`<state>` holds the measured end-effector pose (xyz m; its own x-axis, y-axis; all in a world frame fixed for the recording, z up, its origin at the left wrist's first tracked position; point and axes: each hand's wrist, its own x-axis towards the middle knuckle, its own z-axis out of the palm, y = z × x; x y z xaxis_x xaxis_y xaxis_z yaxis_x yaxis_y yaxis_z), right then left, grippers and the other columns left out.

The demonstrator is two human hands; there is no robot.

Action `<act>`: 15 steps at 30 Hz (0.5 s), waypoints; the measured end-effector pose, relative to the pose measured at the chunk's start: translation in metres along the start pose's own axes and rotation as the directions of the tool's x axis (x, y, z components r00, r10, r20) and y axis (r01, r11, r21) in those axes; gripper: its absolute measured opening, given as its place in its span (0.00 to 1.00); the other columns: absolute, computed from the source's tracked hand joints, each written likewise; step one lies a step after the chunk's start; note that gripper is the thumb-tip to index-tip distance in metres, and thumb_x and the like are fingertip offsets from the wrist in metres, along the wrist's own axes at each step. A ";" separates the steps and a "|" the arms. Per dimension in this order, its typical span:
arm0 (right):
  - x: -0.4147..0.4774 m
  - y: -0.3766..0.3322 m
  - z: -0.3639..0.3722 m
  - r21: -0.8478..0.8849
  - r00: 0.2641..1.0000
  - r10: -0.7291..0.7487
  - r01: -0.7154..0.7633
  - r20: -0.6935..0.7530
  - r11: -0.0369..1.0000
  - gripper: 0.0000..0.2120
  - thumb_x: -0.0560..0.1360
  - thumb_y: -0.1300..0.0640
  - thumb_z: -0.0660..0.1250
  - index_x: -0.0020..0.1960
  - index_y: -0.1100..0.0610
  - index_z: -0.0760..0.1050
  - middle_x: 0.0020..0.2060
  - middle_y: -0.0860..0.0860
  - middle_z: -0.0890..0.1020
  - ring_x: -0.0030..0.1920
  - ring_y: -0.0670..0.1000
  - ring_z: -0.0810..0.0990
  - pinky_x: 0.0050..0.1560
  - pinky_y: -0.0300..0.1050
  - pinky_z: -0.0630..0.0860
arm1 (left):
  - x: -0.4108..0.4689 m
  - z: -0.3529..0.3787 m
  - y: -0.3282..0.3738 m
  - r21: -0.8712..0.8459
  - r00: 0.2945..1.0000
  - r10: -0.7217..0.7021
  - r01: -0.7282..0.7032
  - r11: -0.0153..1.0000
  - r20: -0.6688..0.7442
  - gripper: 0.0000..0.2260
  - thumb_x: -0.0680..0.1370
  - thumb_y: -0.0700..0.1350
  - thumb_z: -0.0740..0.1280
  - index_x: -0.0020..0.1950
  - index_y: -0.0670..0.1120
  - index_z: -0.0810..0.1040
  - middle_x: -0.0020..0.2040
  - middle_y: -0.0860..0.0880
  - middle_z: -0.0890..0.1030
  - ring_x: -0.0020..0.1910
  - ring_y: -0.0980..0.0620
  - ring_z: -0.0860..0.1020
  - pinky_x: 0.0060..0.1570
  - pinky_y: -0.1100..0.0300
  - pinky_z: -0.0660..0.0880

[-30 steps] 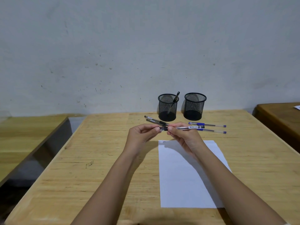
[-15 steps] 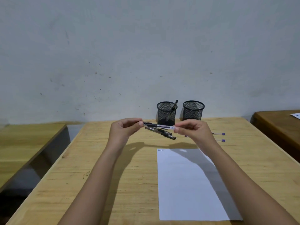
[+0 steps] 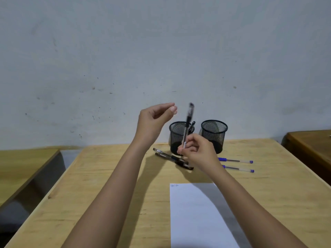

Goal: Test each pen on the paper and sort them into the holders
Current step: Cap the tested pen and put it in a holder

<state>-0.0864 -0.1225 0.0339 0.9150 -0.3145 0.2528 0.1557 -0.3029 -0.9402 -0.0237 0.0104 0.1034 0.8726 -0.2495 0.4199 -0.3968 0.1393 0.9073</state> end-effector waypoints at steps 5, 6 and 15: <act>0.018 0.022 -0.008 0.323 0.976 0.109 -0.042 -0.191 0.945 0.09 0.71 0.65 0.70 0.43 0.56 0.71 0.43 0.56 0.82 0.44 0.50 0.84 0.54 0.48 0.78 | 0.015 -0.006 -0.064 0.341 0.996 -0.094 0.089 0.936 -0.002 0.18 0.73 0.45 0.72 0.62 0.42 0.77 0.58 0.47 0.81 0.55 0.56 0.79 0.60 0.64 0.73; 0.021 0.024 -0.010 0.354 0.968 0.127 -0.044 -0.216 0.934 0.09 0.70 0.65 0.71 0.44 0.57 0.71 0.41 0.53 0.81 0.43 0.47 0.83 0.54 0.48 0.78 | 0.014 -0.006 -0.074 0.361 0.990 -0.137 0.118 0.925 0.025 0.22 0.73 0.46 0.72 0.65 0.42 0.75 0.62 0.47 0.78 0.58 0.56 0.77 0.60 0.66 0.71; 0.060 0.027 -0.017 0.103 0.897 0.007 0.043 -0.443 0.994 0.06 0.70 0.60 0.72 0.46 0.58 0.78 0.41 0.50 0.82 0.38 0.37 0.80 0.39 0.25 0.72 | 0.021 0.006 -0.107 0.437 0.965 -0.201 0.109 0.893 0.168 0.29 0.71 0.52 0.73 0.69 0.49 0.67 0.65 0.52 0.69 0.65 0.56 0.69 0.66 0.60 0.67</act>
<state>-0.0340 -0.1651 0.0273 0.6565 -0.6827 0.3209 0.2326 -0.2214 -0.9470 0.0358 -0.0157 0.0153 0.8738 -0.4302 0.2269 -0.3833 -0.3221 0.8656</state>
